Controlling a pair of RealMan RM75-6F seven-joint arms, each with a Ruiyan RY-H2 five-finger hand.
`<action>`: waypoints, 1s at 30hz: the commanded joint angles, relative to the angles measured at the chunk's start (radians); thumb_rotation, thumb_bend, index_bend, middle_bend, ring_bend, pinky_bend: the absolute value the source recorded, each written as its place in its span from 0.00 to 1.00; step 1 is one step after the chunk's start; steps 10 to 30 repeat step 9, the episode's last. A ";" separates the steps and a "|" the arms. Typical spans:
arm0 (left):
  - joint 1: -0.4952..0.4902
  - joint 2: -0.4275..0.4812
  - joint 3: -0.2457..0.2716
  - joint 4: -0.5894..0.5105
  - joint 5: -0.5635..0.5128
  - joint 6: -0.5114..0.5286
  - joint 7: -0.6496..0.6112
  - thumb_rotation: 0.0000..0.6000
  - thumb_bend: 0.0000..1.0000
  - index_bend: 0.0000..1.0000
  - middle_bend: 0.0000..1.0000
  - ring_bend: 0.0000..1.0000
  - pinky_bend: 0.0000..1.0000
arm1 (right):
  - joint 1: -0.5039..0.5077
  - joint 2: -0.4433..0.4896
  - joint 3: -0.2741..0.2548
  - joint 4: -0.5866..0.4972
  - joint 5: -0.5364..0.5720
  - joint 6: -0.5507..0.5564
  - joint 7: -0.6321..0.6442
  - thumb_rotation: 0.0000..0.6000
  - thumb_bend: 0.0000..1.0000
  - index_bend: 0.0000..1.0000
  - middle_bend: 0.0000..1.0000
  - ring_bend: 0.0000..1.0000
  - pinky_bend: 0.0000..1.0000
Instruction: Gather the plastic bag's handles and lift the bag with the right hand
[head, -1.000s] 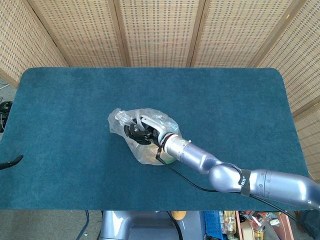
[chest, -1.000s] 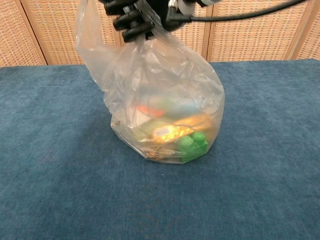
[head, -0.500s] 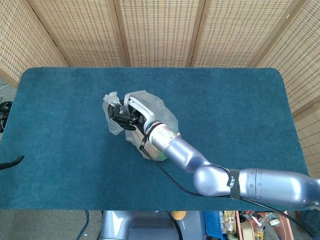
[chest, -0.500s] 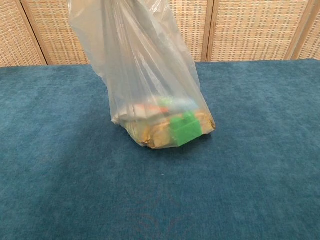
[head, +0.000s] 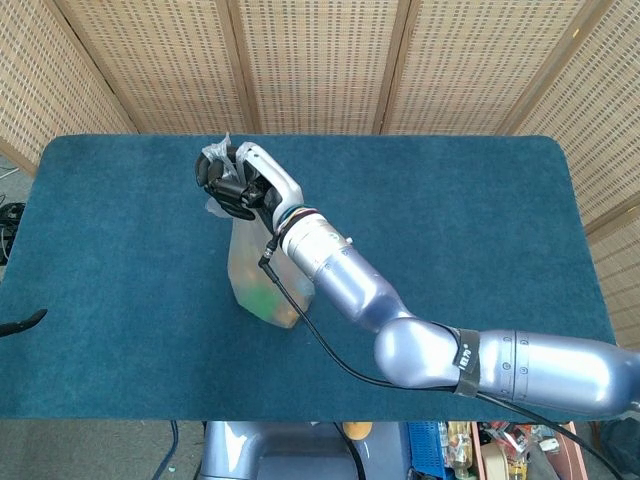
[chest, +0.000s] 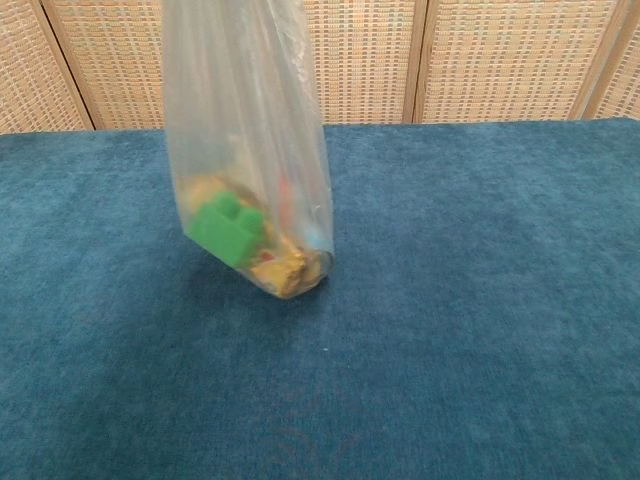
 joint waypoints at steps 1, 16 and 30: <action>0.001 -0.002 -0.005 -0.003 -0.006 -0.002 0.009 1.00 0.13 0.00 0.00 0.00 0.00 | 0.007 0.023 0.018 -0.002 0.030 -0.010 -0.021 1.00 1.00 0.97 1.00 0.93 1.00; 0.006 -0.002 -0.015 -0.006 -0.010 -0.005 0.012 1.00 0.13 0.00 0.00 0.00 0.00 | 0.022 0.049 0.038 -0.001 0.079 -0.018 -0.069 1.00 1.00 0.97 1.00 0.93 1.00; 0.006 -0.002 -0.015 -0.006 -0.010 -0.005 0.012 1.00 0.13 0.00 0.00 0.00 0.00 | 0.022 0.049 0.038 -0.001 0.079 -0.018 -0.069 1.00 1.00 0.97 1.00 0.93 1.00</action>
